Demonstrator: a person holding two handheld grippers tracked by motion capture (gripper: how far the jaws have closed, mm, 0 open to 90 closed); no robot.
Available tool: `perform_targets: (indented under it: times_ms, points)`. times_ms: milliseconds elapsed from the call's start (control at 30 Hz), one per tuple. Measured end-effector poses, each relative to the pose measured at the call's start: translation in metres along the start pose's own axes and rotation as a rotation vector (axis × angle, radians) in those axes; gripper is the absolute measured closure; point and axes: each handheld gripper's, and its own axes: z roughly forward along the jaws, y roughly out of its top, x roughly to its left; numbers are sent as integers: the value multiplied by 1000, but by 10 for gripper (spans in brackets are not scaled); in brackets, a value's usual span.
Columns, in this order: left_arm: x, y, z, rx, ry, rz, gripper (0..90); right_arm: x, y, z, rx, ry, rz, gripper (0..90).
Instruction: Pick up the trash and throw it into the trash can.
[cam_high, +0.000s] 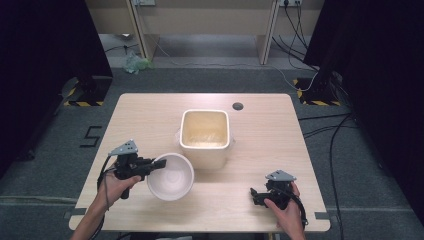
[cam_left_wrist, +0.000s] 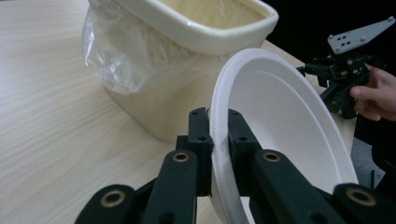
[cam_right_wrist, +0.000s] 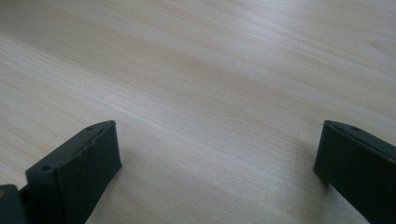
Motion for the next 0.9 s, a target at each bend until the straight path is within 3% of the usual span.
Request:
perform_targets:
  times_ms: [433, 900]
  points:
    - [-5, 48, -1, -11, -46, 32, 828, 0, 0, 0, 0, 0, 0, 4]
    - [-9, 90, 12, -7, -55, 69, 828, 0, 0, 0, 1, -1, -4, 4]
